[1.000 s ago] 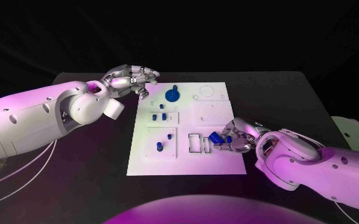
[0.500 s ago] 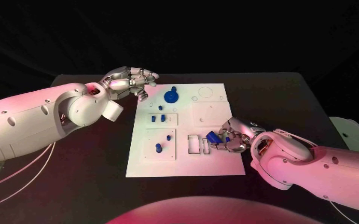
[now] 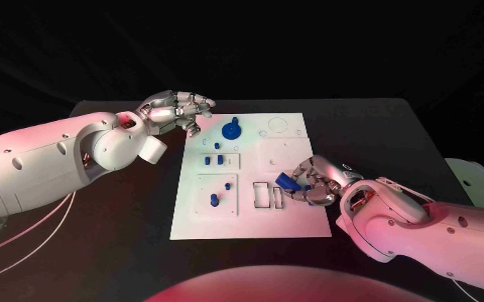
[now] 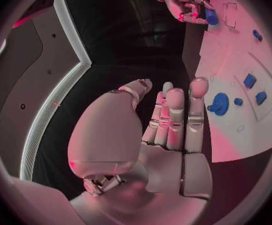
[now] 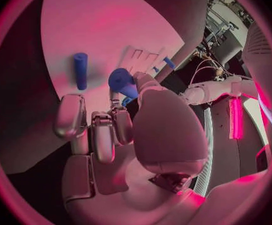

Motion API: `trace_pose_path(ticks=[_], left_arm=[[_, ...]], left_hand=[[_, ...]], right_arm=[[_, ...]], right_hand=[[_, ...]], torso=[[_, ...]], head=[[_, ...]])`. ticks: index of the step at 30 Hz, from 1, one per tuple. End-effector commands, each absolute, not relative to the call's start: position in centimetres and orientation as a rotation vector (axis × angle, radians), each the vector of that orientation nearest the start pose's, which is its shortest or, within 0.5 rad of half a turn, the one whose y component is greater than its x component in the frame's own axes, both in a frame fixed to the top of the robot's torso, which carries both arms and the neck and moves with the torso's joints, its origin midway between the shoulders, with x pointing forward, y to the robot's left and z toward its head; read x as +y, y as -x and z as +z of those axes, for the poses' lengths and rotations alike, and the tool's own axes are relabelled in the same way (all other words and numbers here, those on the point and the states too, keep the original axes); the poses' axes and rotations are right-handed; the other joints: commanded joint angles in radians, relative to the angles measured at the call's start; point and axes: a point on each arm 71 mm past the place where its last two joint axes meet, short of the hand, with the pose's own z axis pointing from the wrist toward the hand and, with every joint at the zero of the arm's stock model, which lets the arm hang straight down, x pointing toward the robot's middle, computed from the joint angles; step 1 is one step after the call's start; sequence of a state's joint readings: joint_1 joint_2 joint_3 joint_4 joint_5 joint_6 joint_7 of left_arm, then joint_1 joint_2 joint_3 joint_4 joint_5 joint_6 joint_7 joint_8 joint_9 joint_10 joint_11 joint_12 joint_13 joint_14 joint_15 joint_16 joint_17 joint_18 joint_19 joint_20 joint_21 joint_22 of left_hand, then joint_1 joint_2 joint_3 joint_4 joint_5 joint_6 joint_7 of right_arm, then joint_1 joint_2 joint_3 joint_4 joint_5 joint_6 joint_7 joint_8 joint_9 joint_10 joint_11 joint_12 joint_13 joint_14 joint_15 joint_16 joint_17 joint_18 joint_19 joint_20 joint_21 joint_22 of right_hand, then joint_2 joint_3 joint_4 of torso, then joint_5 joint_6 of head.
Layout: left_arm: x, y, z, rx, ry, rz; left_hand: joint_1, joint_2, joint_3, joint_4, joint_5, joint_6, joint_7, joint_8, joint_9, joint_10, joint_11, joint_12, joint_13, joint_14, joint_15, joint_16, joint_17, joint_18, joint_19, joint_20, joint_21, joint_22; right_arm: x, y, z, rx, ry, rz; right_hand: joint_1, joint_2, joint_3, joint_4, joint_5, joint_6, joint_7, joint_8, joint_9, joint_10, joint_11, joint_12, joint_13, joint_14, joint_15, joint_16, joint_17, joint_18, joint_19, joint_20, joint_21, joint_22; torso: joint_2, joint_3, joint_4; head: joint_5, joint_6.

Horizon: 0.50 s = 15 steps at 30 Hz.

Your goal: Assemble the parts on the task board

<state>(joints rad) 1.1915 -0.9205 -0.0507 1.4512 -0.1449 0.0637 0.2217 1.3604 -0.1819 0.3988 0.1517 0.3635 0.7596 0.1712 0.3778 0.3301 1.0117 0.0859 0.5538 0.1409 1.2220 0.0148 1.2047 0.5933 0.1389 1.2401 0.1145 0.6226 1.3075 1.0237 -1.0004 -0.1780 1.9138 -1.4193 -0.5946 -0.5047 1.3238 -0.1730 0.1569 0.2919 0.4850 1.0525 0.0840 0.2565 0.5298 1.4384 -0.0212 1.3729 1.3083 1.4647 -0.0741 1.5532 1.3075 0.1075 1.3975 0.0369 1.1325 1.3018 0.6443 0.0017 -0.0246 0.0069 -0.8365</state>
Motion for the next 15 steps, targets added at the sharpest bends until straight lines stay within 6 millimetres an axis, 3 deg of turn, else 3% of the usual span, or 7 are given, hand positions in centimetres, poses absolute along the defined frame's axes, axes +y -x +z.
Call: trace_pose_path(ticks=[1,8,15], left_arm=[[24.5,-48.5,-19.8,1.786,0.978,-1.611],[24.5,-48.4,-19.8,1.788,0.977,-1.613],[24.4,-48.5,-19.8,1.789,0.976,-1.615]], left_hand=[[-0.009,0.002,-0.001,0.007,0.003,-0.006,-0.002,0.005,0.002,-0.005,0.004,-0.004,0.000,-0.002,0.002,0.005,0.000,0.016,0.004,0.005,-0.003,0.047],[-0.009,0.002,0.000,0.007,0.003,-0.006,-0.002,0.005,0.002,-0.005,0.004,-0.004,0.000,-0.002,0.002,0.005,0.000,0.016,0.004,0.005,-0.003,0.047],[-0.009,0.002,0.000,0.007,0.003,-0.006,-0.002,0.005,0.002,-0.005,0.004,-0.004,0.000,-0.002,0.002,0.005,0.000,0.016,0.004,0.005,-0.003,0.047]], right_arm=[[-19.0,-35.5,-25.3,1.796,-0.264,0.621],[-18.0,-35.3,-25.4,1.845,-0.249,0.640],[-16.7,-35.1,-25.9,1.928,-0.236,0.644]], right_hand=[[0.025,0.011,0.042,-0.004,-0.026,0.043,-0.034,-0.004,0.009,0.004,-0.002,0.003,0.039,0.096,-0.008,0.006,0.215,-0.012,0.002,-0.009,0.003,0.003],[0.009,-0.011,0.099,-0.003,-0.054,0.051,-0.033,-0.007,0.013,0.008,-0.002,0.004,0.046,0.097,-0.009,0.007,0.221,-0.013,0.004,-0.009,0.004,0.007],[-0.050,-0.044,0.109,-0.001,-0.086,0.052,-0.029,-0.013,0.014,0.007,0.002,-0.003,0.042,0.098,-0.005,0.009,0.225,-0.014,0.006,-0.007,0.004,0.010]], torso=[[0.000,-0.0008,-0.0002],[0.001,-0.0003,-0.0003],[0.001,-0.0006,0.0004]], head=[[-0.001,0.001],[-0.001,-0.001],[-0.001,-0.003]])
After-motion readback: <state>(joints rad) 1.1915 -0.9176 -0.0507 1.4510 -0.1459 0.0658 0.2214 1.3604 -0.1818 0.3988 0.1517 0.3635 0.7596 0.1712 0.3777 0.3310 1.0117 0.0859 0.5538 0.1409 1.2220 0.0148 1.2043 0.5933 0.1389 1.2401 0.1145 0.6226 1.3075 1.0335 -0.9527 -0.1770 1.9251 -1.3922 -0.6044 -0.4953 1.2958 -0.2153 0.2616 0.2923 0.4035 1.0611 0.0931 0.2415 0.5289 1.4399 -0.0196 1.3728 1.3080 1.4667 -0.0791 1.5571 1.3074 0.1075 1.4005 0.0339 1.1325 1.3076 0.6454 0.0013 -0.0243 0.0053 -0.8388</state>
